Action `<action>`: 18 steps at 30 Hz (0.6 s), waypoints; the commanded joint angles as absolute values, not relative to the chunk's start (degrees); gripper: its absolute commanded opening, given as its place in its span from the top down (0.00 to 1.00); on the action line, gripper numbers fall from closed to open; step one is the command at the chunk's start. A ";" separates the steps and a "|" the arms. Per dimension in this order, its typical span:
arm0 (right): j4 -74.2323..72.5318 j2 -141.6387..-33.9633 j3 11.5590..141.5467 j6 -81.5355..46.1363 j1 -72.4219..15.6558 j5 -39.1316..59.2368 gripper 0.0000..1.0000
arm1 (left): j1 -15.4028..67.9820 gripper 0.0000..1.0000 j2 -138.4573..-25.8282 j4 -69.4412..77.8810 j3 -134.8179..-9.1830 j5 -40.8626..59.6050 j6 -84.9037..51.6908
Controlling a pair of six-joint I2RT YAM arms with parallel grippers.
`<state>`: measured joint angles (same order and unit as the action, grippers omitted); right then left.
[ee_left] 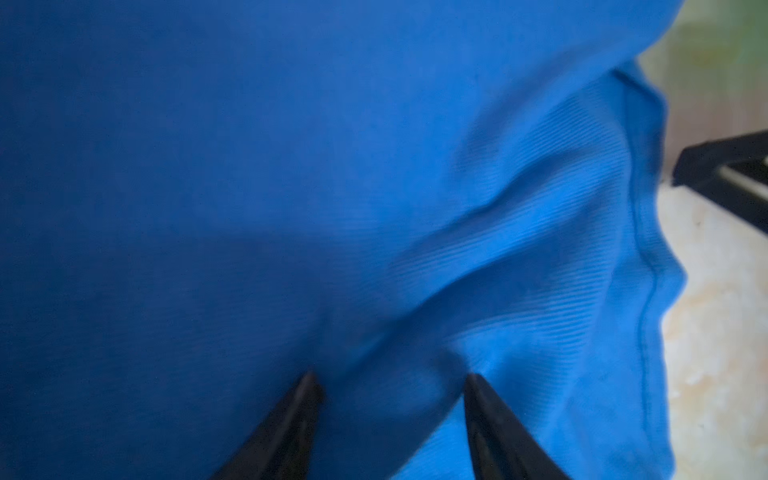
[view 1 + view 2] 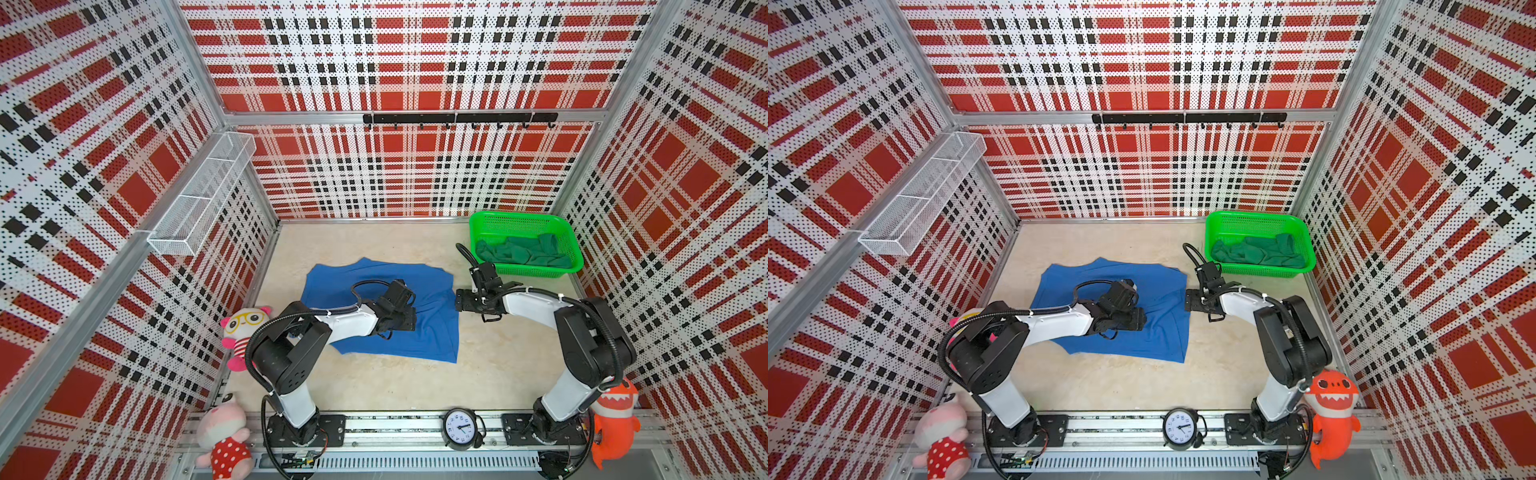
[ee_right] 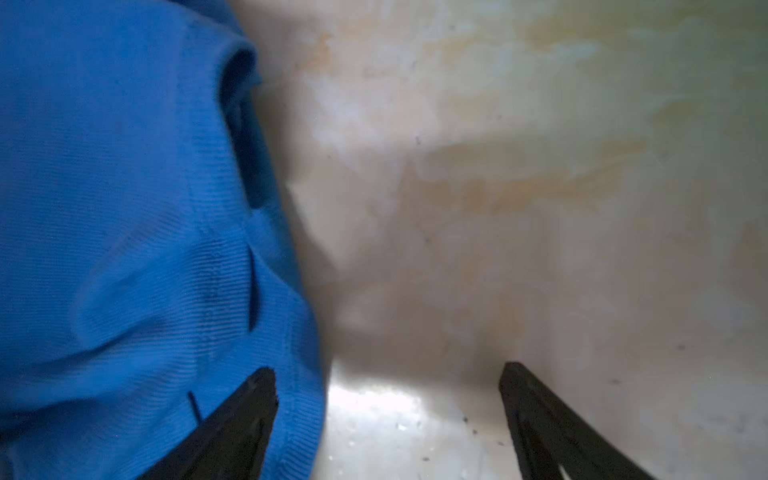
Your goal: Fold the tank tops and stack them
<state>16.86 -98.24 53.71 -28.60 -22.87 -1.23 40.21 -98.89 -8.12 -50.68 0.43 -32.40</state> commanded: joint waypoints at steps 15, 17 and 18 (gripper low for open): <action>30.08 -90.78 42.07 -36.34 -25.78 -8.02 0.15 | 31.98 0.43 -83.18 -26.06 -35.32 0.43 -30.20; 31.95 -87.66 40.73 -37.18 -27.31 -6.95 0.15 | 27.64 0.43 -80.67 -25.04 -36.08 1.29 -28.80; 32.08 -86.27 40.46 -36.90 -27.86 -5.95 0.15 | 26.63 0.43 -80.27 -24.60 -37.28 1.11 -28.02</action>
<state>23.77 -88.23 43.11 -33.93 -26.02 -9.32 30.11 -81.80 -18.70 -36.95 2.46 -30.39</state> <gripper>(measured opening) 0.851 0.572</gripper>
